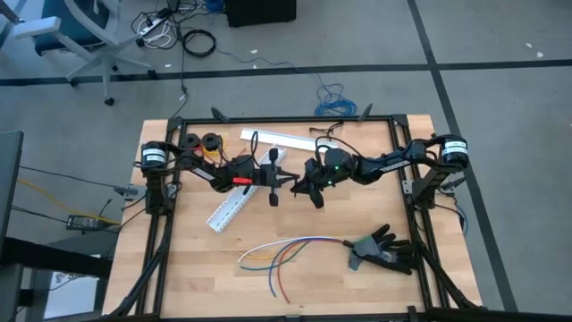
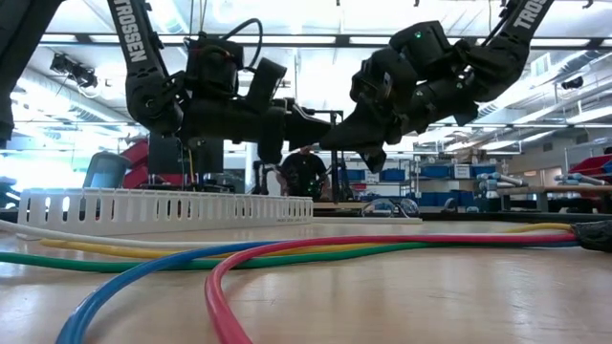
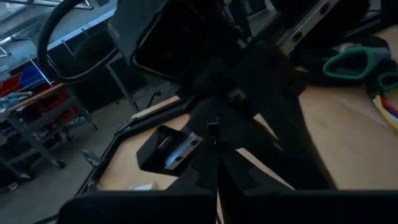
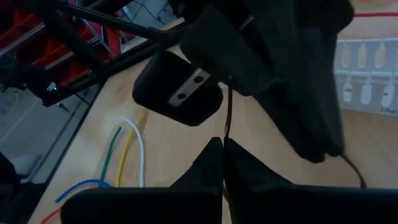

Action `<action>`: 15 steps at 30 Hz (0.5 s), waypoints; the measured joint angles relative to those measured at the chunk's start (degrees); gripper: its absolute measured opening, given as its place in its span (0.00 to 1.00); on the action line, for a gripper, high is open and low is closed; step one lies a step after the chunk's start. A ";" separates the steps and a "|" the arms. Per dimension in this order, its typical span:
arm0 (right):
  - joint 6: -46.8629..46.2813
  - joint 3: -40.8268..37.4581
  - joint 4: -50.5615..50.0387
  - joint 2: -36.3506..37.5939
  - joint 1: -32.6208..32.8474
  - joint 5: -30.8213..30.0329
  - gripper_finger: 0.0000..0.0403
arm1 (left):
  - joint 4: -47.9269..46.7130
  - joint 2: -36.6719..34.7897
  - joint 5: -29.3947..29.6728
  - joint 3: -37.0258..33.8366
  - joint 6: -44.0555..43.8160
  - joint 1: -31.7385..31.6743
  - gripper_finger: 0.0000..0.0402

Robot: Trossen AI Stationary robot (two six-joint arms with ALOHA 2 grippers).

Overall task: Ziptie cables
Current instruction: Wrap the black zip tie on the cables

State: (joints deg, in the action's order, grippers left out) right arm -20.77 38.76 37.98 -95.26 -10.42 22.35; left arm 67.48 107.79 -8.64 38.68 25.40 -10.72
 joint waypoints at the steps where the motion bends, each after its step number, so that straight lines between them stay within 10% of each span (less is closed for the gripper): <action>1: -0.56 0.00 0.00 0.00 -0.08 0.07 0.00 | 0.00 0.00 0.32 0.00 0.18 0.00 0.00; 15: -4.07 0.00 -0.44 0.02 -1.05 0.90 0.00 | 0.42 0.00 4.46 0.00 10.44 -0.04 0.00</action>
State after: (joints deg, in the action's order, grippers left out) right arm -24.85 38.76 37.54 -95.24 -11.47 23.24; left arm 67.90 107.79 -4.17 38.68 35.84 -10.76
